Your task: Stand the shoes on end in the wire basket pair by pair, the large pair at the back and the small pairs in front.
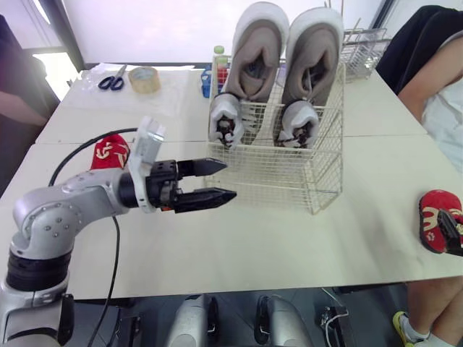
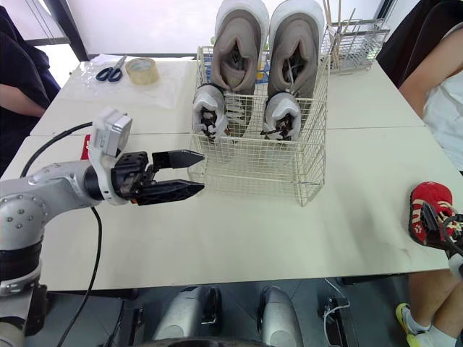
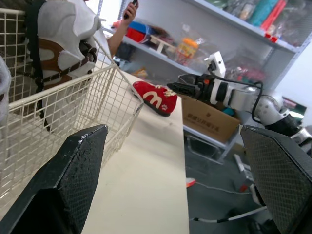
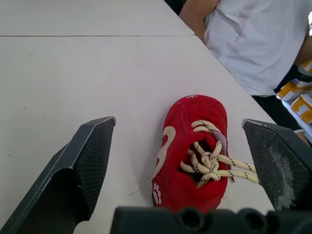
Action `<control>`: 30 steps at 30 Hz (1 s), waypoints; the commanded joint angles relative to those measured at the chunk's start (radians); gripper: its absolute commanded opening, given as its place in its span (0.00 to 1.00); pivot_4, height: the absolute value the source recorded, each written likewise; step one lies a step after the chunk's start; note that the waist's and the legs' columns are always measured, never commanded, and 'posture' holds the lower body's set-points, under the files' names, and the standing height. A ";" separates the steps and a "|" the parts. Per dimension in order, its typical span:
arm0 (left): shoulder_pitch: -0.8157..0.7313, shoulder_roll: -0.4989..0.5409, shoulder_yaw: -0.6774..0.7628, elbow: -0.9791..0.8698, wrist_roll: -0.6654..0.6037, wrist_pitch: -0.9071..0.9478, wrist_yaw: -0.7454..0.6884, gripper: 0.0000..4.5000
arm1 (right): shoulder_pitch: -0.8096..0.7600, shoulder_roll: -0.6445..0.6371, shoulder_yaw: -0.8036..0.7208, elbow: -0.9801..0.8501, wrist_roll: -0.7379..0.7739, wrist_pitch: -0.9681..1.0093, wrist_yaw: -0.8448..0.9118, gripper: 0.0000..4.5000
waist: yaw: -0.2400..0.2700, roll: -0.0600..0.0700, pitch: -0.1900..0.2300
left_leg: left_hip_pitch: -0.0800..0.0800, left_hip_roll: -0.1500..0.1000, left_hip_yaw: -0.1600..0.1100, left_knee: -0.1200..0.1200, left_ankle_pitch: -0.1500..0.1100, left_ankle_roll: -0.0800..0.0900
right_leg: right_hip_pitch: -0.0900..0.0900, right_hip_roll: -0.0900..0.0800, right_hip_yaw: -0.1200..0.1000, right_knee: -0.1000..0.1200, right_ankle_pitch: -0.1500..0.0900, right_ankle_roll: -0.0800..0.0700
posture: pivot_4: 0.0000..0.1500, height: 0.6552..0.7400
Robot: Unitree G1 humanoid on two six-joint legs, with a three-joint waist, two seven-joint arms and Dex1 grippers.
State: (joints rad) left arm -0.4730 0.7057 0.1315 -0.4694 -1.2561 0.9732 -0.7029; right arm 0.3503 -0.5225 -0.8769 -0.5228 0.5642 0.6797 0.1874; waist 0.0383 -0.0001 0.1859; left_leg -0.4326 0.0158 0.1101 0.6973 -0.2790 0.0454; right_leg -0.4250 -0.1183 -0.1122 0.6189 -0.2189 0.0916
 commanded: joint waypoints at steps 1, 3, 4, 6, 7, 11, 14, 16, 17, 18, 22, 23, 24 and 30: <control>0.002 -0.007 0.005 -0.064 -0.050 0.001 0.033 0.99 | 0.018 0.015 -0.015 0.008 -0.012 -0.022 0.009 1.00 | 0.000 0.000 0.000 | 0.000 0.000 0.000 0.000 0.000 0.000 | 0.000 0.000 0.000 0.000 0.000 0.000 | 1.00 1.00; 0.001 -0.010 -0.004 -0.069 -0.062 0.005 0.030 0.99 | 0.025 0.018 -0.002 0.029 -0.025 -0.026 0.014 1.00 | -0.001 0.002 -0.001 | 0.000 0.000 0.000 0.000 0.000 0.000 | 0.000 0.000 0.000 0.000 0.000 0.000 | 1.00 1.00; 0.001 -0.010 -0.007 -0.072 -0.068 0.008 0.028 0.99 | 0.031 0.021 0.004 0.034 -0.026 -0.025 0.018 1.00 | -0.001 0.002 -0.001 | 0.000 0.000 0.000 0.000 0.000 0.000 | 0.000 0.000 0.000 0.000 0.000 0.000 | 1.00 1.00; 0.007 -0.008 -0.014 -0.081 -0.073 0.010 0.028 0.99 | 0.043 0.024 0.016 0.039 -0.035 -0.024 0.023 1.00 | -0.001 0.004 -0.002 | 0.000 0.000 0.000 0.000 0.000 0.000 | 0.000 0.000 0.000 0.000 0.000 0.000 | 1.00 1.00; 0.010 -0.007 -0.018 -0.084 -0.072 0.011 0.028 0.99 | 0.044 0.025 0.020 0.043 -0.040 -0.023 0.021 1.00 | -0.001 0.004 -0.003 | 0.000 0.000 0.000 0.000 0.000 0.000 | 0.000 0.000 0.000 0.000 0.000 0.000 | 1.00 1.00; 0.004 -0.018 -0.024 -0.087 -0.094 0.009 0.055 0.99 | 0.050 0.019 0.034 0.062 -0.044 -0.010 0.030 1.00 | -0.001 0.006 -0.004 | 0.001 0.000 0.000 0.000 0.000 0.000 | 0.000 0.000 0.000 0.000 0.000 0.000 | 1.00 1.00; 0.006 -0.023 -0.029 -0.101 -0.111 0.011 0.077 0.99 | 0.036 0.011 0.037 0.086 -0.056 -0.004 0.021 1.00 | -0.001 0.006 -0.004 | 0.001 0.000 0.000 0.000 0.000 0.000 | 0.000 0.000 0.000 0.000 0.000 0.000 | 1.00 1.00; 0.004 -0.026 -0.036 -0.108 -0.118 0.012 0.092 0.99 | 0.017 0.004 0.043 0.114 -0.070 0.003 0.007 1.00 | -0.001 0.006 -0.004 | 0.001 0.000 0.000 0.000 0.000 0.000 | 0.000 0.000 0.000 0.000 0.000 0.000 | 1.00 1.00; 0.001 -0.027 -0.040 -0.109 -0.119 0.012 0.100 0.99 | 0.006 0.002 0.046 0.130 -0.076 0.008 0.000 1.00 | -0.001 0.006 -0.004 | 0.001 0.000 0.000 0.000 0.000 0.000 | 0.000 0.000 0.000 0.000 0.000 0.000 | 1.00 1.00; -0.002 -0.028 -0.044 -0.110 -0.119 0.012 0.107 0.99 | -0.003 -0.002 0.053 0.146 -0.083 0.007 0.000 1.00 | -0.001 0.006 -0.004 | 0.001 0.000 0.000 0.000 0.000 0.000 | 0.000 0.000 0.000 0.000 0.000 0.000 | 1.00 1.00; -0.008 -0.030 -0.051 -0.117 -0.127 0.012 0.133 0.99 | -0.045 -0.020 0.079 0.206 -0.108 -0.007 0.007 1.00 | -0.001 0.007 -0.004 | 0.001 0.000 0.000 0.000 0.000 0.000 | 0.000 0.000 0.000 0.000 0.000 0.000 | 1.00 1.00; -0.009 -0.029 -0.052 -0.118 -0.127 0.012 0.138 0.99 | -0.063 -0.030 0.085 0.231 -0.116 -0.010 0.009 1.00 | -0.001 0.007 -0.004 | 0.001 0.000 0.000 0.000 0.000 0.000 | 0.000 0.000 0.000 0.000 0.000 0.000 | 1.00 1.00; -0.009 -0.029 -0.053 -0.119 -0.128 0.012 0.143 0.99 | -0.080 -0.040 0.090 0.255 -0.122 -0.014 0.011 1.00 | -0.002 0.007 -0.004 | 0.001 0.000 0.000 0.000 0.000 0.000 | 0.000 0.000 0.000 0.000 0.000 0.000 | 1.00 1.00; -0.017 -0.022 -0.058 -0.116 -0.118 0.008 0.154 1.00 | -0.168 -0.075 0.114 0.367 -0.149 -0.036 0.022 0.88 | -0.001 0.007 -0.004 | 0.001 0.000 0.001 0.000 0.000 0.000 | 0.001 0.000 0.001 0.001 0.000 0.000 | 1.00 1.00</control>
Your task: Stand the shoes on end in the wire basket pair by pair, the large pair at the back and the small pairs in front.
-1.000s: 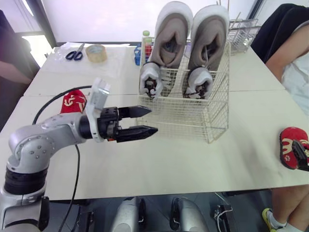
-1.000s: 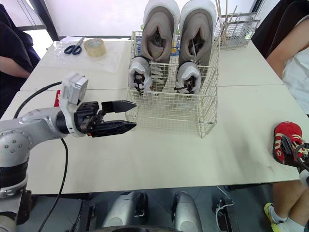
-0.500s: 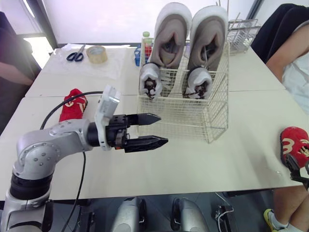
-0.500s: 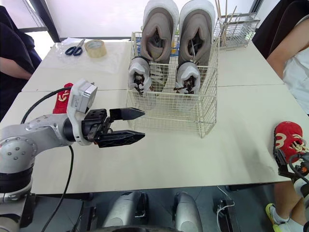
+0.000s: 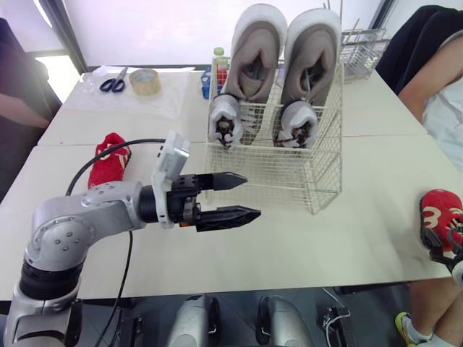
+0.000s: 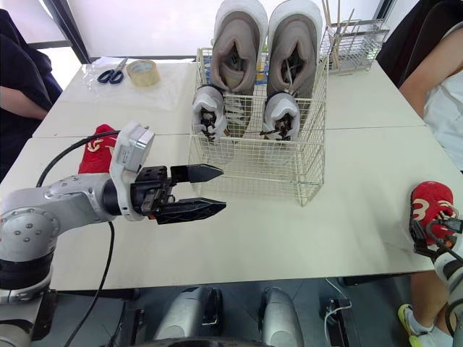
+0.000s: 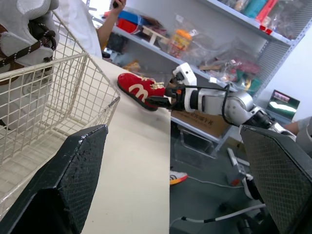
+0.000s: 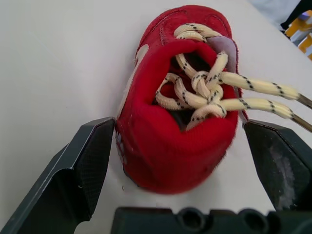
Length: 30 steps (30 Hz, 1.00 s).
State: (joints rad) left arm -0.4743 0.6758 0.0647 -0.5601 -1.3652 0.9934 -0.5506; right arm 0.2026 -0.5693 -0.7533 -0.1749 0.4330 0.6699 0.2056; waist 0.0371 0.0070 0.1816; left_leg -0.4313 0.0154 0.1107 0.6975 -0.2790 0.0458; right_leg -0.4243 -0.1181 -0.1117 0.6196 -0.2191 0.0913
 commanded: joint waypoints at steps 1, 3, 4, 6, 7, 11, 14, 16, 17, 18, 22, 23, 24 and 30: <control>-0.018 0.009 0.009 -0.023 -0.006 -0.012 0.003 1.00 | -0.030 -0.031 -0.005 0.030 -0.023 -0.029 0.005 0.80 | 0.000 0.000 0.000 | 0.000 0.000 0.000 0.000 0.000 0.000 | 0.000 0.000 0.000 0.000 0.000 0.000 | 1.00 1.00; -0.023 0.012 0.010 -0.020 -0.001 -0.013 0.005 1.00 | -0.048 -0.034 -0.001 0.050 -0.030 -0.036 0.008 0.59 | 0.000 0.000 0.000 | 0.000 0.000 0.000 0.000 0.000 0.000 | 0.000 0.000 0.000 0.000 0.000 0.000 | 1.00 1.00; -0.026 0.012 0.010 -0.017 0.003 -0.013 0.005 1.00 | -0.056 -0.033 0.001 0.058 -0.034 -0.040 0.010 0.48 | -0.001 0.000 0.000 | 0.000 0.000 0.000 0.000 0.000 0.000 | 0.000 0.000 0.000 0.000 0.000 0.000 | 1.00 1.00; -0.032 0.013 0.010 -0.012 0.007 -0.014 0.005 1.00 | -0.064 -0.032 0.001 0.065 -0.037 -0.050 0.014 0.27 | 0.000 0.000 0.000 | 0.000 0.000 0.000 0.000 0.000 0.000 | 0.000 0.000 0.000 0.000 0.000 0.000 | 1.00 1.00; -0.035 0.012 0.009 -0.007 0.011 -0.015 0.002 1.00 | -0.067 -0.030 0.001 0.066 -0.038 -0.057 0.015 0.20 | -0.001 0.000 0.000 | 0.001 0.000 0.000 0.000 0.000 0.000 | 0.001 0.000 0.000 0.000 0.000 0.000 | 1.00 1.00; -0.052 0.006 0.020 0.032 0.028 -0.027 -0.012 1.00 | -0.115 -0.026 -0.034 0.029 -0.010 -0.090 0.006 0.05 | -0.001 0.000 0.000 | 0.001 0.000 0.000 0.000 0.000 0.000 | 0.001 0.000 0.000 0.000 0.000 0.000 | 1.00 1.00; -0.073 0.001 0.028 0.078 0.046 -0.036 -0.033 1.00 | -0.166 -0.056 -0.041 -0.024 0.003 -0.110 0.014 0.05 | -0.002 0.002 0.000 | 0.001 0.000 0.001 0.000 0.000 0.000 | 0.001 0.000 0.000 0.001 0.000 0.001 | 1.00 1.00; -0.096 0.006 0.030 0.112 0.063 -0.038 -0.054 1.00 | -0.214 -0.115 -0.037 -0.081 0.014 -0.141 0.063 0.05 | -0.002 0.005 0.001 | 0.001 0.000 0.001 0.000 0.000 0.000 | 0.001 0.000 0.000 0.001 0.000 0.001 | 1.00 1.00; -0.112 0.007 0.033 0.136 0.068 -0.041 -0.069 1.00 | -0.263 -0.148 -0.042 -0.106 0.034 -0.142 0.072 0.05 | -0.003 0.006 0.001 | 0.001 0.000 0.001 0.000 0.000 0.000 | 0.000 0.000 0.001 0.001 0.001 0.001 | 1.00 1.00; -0.127 0.006 0.036 0.160 0.071 -0.042 -0.082 1.00 | -0.303 -0.176 -0.039 -0.119 0.043 -0.141 0.079 0.05 | -0.004 0.007 0.001 | 0.001 0.000 0.002 0.000 0.000 0.000 | 0.000 0.000 0.001 0.001 0.001 0.001 | 1.00 1.00; -0.195 -0.001 0.046 0.263 0.093 -0.047 -0.134 1.00 | -0.411 -0.305 0.048 -0.175 0.020 -0.213 0.181 0.05 | -0.005 0.006 0.001 | 0.002 0.000 0.002 -0.001 0.000 0.000 | 0.000 0.001 0.001 0.001 0.001 0.004 | 1.00 1.00; -0.216 -0.004 0.049 0.287 0.093 -0.045 -0.146 1.00 | -0.423 -0.340 0.083 -0.193 0.001 -0.262 0.228 0.05 | -0.003 0.006 0.001 | 0.002 0.000 0.001 -0.002 0.001 -0.001 | 0.000 0.001 0.000 0.001 0.001 0.004 | 1.00 1.00; -0.233 -0.005 0.050 0.307 0.095 -0.042 -0.159 1.00 | -0.436 -0.368 0.113 -0.208 -0.009 -0.301 0.270 0.05 | -0.002 0.006 0.001 | 0.002 0.001 0.001 -0.002 0.001 -0.001 | 0.000 0.001 0.000 0.001 0.001 0.005 | 1.00 1.00; -0.337 0.020 0.053 0.444 0.140 -0.018 -0.270 1.00 | -0.571 -0.467 0.330 -0.268 -0.027 -0.481 0.487 0.05 | -0.004 0.004 0.002 | 0.002 0.000 0.002 -0.001 0.001 -0.001 | 0.000 0.001 0.001 0.000 0.001 0.006 | 1.00 1.00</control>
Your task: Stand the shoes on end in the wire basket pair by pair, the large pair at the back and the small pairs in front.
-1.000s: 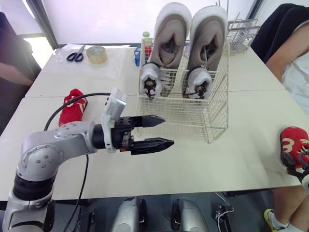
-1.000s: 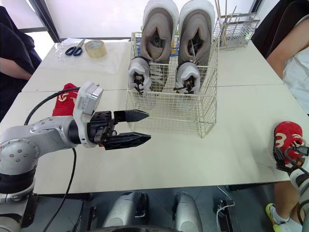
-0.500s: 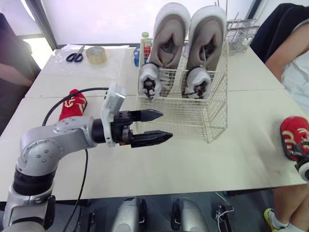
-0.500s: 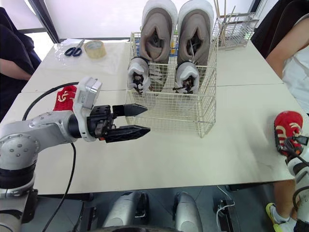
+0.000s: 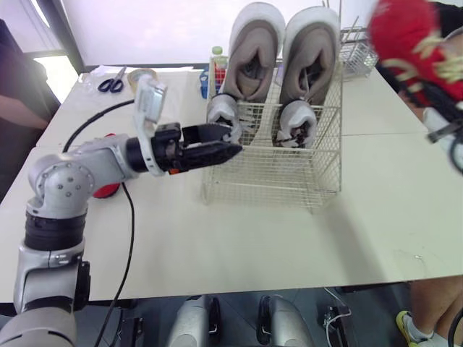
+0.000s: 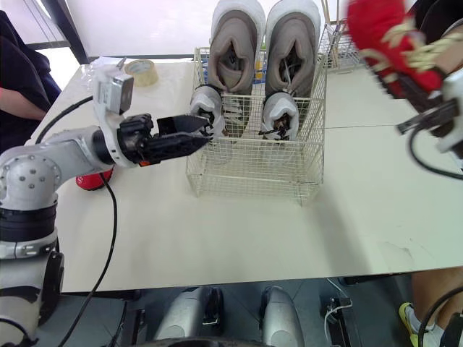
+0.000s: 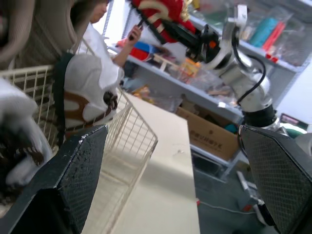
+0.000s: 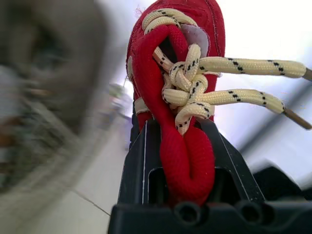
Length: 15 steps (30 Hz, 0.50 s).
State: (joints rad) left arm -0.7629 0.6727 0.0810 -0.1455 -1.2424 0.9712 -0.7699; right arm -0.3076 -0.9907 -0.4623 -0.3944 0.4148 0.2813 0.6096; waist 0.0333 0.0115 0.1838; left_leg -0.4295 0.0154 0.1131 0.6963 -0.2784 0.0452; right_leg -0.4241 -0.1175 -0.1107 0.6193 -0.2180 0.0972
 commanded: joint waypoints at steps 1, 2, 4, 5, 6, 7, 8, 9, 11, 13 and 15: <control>-0.063 0.028 0.038 0.044 0.025 0.008 -0.067 1.00 | -0.082 -0.050 0.063 -0.052 -0.013 -0.117 0.108 0.05 | 0.000 -0.001 0.001 | 0.000 0.000 0.000 0.000 0.000 0.000 | 0.000 0.000 0.000 0.000 0.000 0.000 | 1.00 1.00; -0.077 0.034 0.040 0.065 0.035 0.009 -0.087 1.00 | -0.110 -0.049 0.094 -0.054 -0.019 -0.136 0.124 0.05 | 0.000 -0.002 0.001 | 0.000 0.000 0.000 0.000 0.000 0.000 | 0.000 0.000 0.000 0.000 0.000 0.000 | 1.00 1.00; -0.106 0.047 0.041 0.108 0.058 0.012 -0.127 1.00 | -0.163 -0.046 0.157 -0.063 -0.026 -0.173 0.165 0.05 | -0.001 -0.002 0.001 | 0.000 0.000 0.000 0.000 0.000 0.000 | 0.000 0.000 0.000 0.000 0.000 0.000 | 1.00 1.00; -0.119 0.052 0.038 0.123 0.071 0.011 -0.146 1.00 | -0.185 -0.041 0.182 -0.065 -0.030 -0.193 0.183 0.05 | -0.003 -0.002 0.001 | 0.000 0.000 0.000 0.000 0.000 0.000 | 0.000 0.000 0.000 0.000 0.000 0.000 | 1.00 1.00; -0.129 0.056 0.036 0.135 0.083 0.012 -0.161 1.00 | -0.201 -0.036 0.199 -0.066 -0.031 -0.205 0.199 0.05 | -0.004 -0.002 0.001 | 0.000 0.000 0.000 0.000 0.000 0.000 | 0.000 0.000 0.000 0.000 0.000 0.000 | 1.00 1.00; -0.140 0.059 0.033 0.148 0.096 0.012 -0.176 1.00 | -0.216 -0.033 0.215 -0.065 -0.033 -0.225 0.218 0.05 | -0.003 -0.002 0.001 | 0.000 0.000 0.000 0.000 0.000 0.000 | 0.000 0.000 0.000 0.000 0.000 0.000 | 1.00 1.00; -0.147 0.062 0.029 0.158 0.112 0.009 -0.192 1.00 | -0.229 -0.029 0.226 -0.063 -0.034 -0.237 0.230 0.05 | -0.003 -0.002 0.001 | 0.000 0.000 0.000 0.000 0.000 0.000 | 0.000 0.000 0.000 0.000 0.000 0.000 | 1.00 1.00; -0.154 0.064 0.024 0.165 0.129 0.004 -0.207 1.00 | -0.241 -0.030 0.237 -0.058 -0.039 -0.258 0.248 0.05 | -0.004 -0.002 0.001 | 0.000 0.000 0.000 0.000 0.000 0.000 | 0.000 0.000 0.000 0.000 0.000 0.000 | 1.00 1.00; -0.166 0.063 0.023 0.179 0.152 0.004 -0.232 1.00 | -0.258 -0.030 0.260 -0.054 -0.053 -0.292 0.278 0.05 | -0.004 -0.003 0.002 | 0.000 0.000 0.000 0.000 0.000 0.000 | 0.000 0.000 0.000 0.000 0.000 0.000 | 1.00 1.00; -0.183 0.055 0.024 0.184 0.163 0.011 -0.248 1.00 | -0.258 -0.027 0.279 -0.060 -0.055 -0.312 0.306 0.05 | -0.006 -0.003 0.002 | 0.000 0.000 0.000 0.000 0.000 0.000 | 0.000 0.000 0.000 0.000 0.000 0.000 | 1.00 1.00; -0.194 0.049 0.025 0.190 0.176 0.014 -0.265 1.00 | -0.262 -0.019 0.298 -0.059 -0.060 -0.324 0.319 0.05 | -0.007 -0.004 0.002 | 0.000 0.000 0.000 0.000 0.000 0.000 | 0.000 0.000 0.000 0.000 0.000 0.000 | 1.00 1.00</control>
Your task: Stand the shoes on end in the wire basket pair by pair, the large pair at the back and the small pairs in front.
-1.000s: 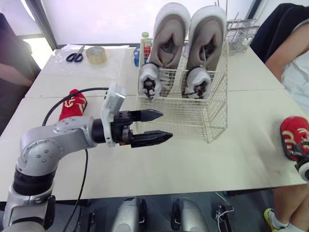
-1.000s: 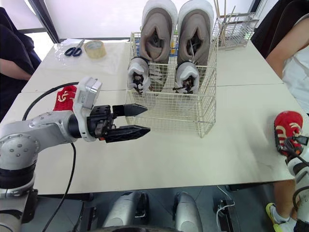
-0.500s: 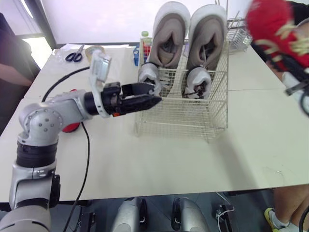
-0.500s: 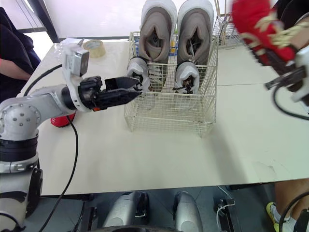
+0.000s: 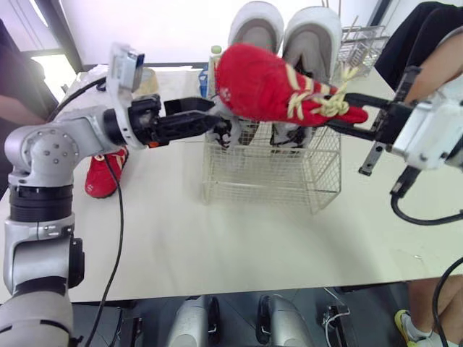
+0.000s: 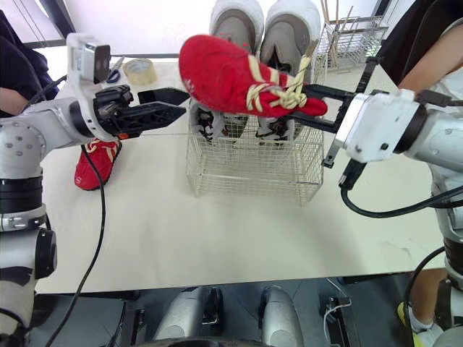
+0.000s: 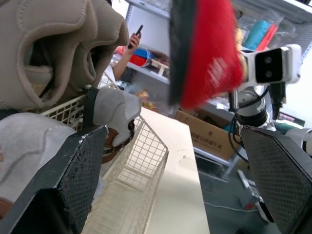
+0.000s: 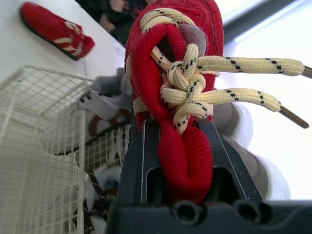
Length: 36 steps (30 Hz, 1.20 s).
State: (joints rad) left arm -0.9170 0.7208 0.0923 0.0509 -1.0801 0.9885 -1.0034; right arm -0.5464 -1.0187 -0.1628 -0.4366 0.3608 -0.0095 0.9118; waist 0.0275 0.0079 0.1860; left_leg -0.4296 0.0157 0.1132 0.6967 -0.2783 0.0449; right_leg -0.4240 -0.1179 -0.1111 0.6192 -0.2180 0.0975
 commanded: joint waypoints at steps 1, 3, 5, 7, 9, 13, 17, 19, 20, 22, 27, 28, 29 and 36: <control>-0.043 -0.003 0.013 -0.007 0.017 0.001 -0.038 1.00 | -0.028 0.014 0.008 -0.014 -0.015 -0.045 0.023 0.05 | -0.003 0.000 0.000 | 0.000 0.000 0.000 0.000 0.000 0.000 | 0.000 0.000 0.000 0.000 0.000 0.000 | 1.00 1.00; -0.048 -0.010 0.010 -0.010 0.023 0.009 -0.048 1.00 | -0.037 0.027 0.030 -0.010 -0.030 -0.058 0.030 0.05 | -0.007 0.000 0.000 | 0.000 0.000 0.000 0.000 0.000 0.000 | 0.000 0.000 0.000 0.000 0.000 0.000 | 1.00 1.00; -0.052 -0.019 0.008 -0.013 0.026 0.018 -0.057 1.00 | -0.046 0.041 0.050 -0.005 -0.047 -0.075 0.037 0.05 | -0.015 0.000 0.000 | 0.000 0.000 0.000 0.000 0.000 0.000 | 0.000 0.000 0.000 0.000 0.000 0.000 | 1.00 1.00; -0.049 -0.022 -0.006 -0.022 0.042 0.021 -0.073 1.00 | -0.063 0.052 0.066 -0.001 -0.059 -0.085 0.042 0.05 | -0.017 0.000 0.000 | 0.000 0.000 0.000 0.000 0.000 0.000 | 0.000 0.000 0.000 0.000 0.000 0.000 | 1.00 1.00; -0.043 -0.024 -0.021 -0.030 0.061 0.019 -0.085 1.00 | -0.078 0.062 0.077 0.005 -0.067 -0.089 0.045 0.05 | -0.018 0.000 0.000 | 0.000 0.000 0.000 0.000 0.000 0.000 | 0.000 0.000 0.000 0.001 0.000 0.000 | 1.00 1.00; -0.037 -0.036 -0.030 -0.035 0.079 0.025 -0.094 0.83 | -0.102 0.072 0.094 0.018 -0.080 -0.101 0.063 0.05 | -0.017 0.000 0.000 | 0.000 0.000 0.000 0.000 0.000 0.000 | 0.000 0.000 0.000 0.001 0.000 0.000 | 1.00 1.00; -0.039 -0.051 -0.029 -0.034 0.085 0.030 -0.088 0.42 | -0.121 0.077 0.102 0.029 -0.086 -0.107 0.078 0.05 | -0.016 0.000 0.000 | 0.000 0.000 0.000 0.001 0.000 0.000 | 0.000 0.000 0.000 0.001 0.000 0.000 | 1.00 1.00; -0.039 -0.061 -0.016 -0.033 0.077 0.037 -0.078 0.20 | -0.124 0.077 0.101 0.030 -0.085 -0.102 0.086 0.05 | -0.017 0.000 0.000 | 0.000 0.000 0.000 0.001 0.000 0.000 | 0.000 0.000 0.000 0.001 0.000 0.000 | 1.00 1.00; -0.038 -0.067 -0.004 -0.032 0.068 0.043 -0.070 0.12 | -0.124 0.075 0.099 0.028 -0.083 -0.095 0.089 0.05 | -0.017 0.000 0.000 | 0.000 0.000 0.000 0.001 0.000 0.000 | 0.000 0.000 0.000 0.001 0.000 0.000 | 1.00 1.00; -0.033 -0.080 0.019 -0.032 0.051 0.055 -0.050 0.07 | -0.124 0.072 0.090 0.020 -0.063 -0.049 0.084 0.05 | -0.017 0.000 0.000 | 0.000 0.000 0.000 0.001 0.000 0.000 | 0.000 0.000 0.000 0.001 0.000 0.000 | 1.00 1.00; -0.004 -0.142 0.100 -0.041 -0.002 0.078 0.042 0.07 | -0.119 0.036 0.003 -0.060 0.228 0.367 0.028 0.47 | -0.015 0.000 0.000 | 0.000 0.000 0.000 0.001 0.000 0.000 | 0.000 -0.001 0.000 0.002 0.000 0.000 | 1.00 1.00; 0.002 -0.161 0.123 -0.041 -0.020 0.080 0.073 0.07 | -0.119 0.029 -0.028 -0.065 0.297 0.446 0.008 0.59 | -0.015 0.000 0.000 | 0.000 0.000 -0.001 0.001 0.000 0.000 | 0.000 -0.001 0.000 0.003 0.000 0.000 | 1.00 1.00; 0.012 -0.182 0.152 -0.036 -0.046 0.084 0.108 0.07 | -0.121 0.018 -0.070 -0.060 0.385 0.540 -0.024 0.73 | -0.014 -0.001 0.000 | 0.000 0.000 -0.001 0.001 0.000 0.000 | 0.000 -0.001 0.000 0.003 0.000 0.000 | 1.00 1.00; 0.075 -0.318 0.262 -0.096 -0.177 0.058 0.312 0.07 | 0.001 0.055 -0.407 0.062 0.877 0.883 -0.275 0.99 | -0.012 -0.007 0.001 | 0.000 0.000 -0.003 0.001 0.000 0.000 | 0.002 -0.003 -0.002 0.004 0.001 -0.001 | 1.00 1.00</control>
State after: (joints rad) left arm -0.8235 0.4111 0.3103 0.0129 -1.1995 1.0754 -0.7291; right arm -0.5551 -0.9710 -0.5027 -0.3756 1.1447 0.8347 0.6845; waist 0.0152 0.0013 0.1865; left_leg -0.4295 0.0155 0.1105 0.6982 -0.2785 0.0455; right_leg -0.4224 -0.1206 -0.1128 0.6228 -0.2175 0.0968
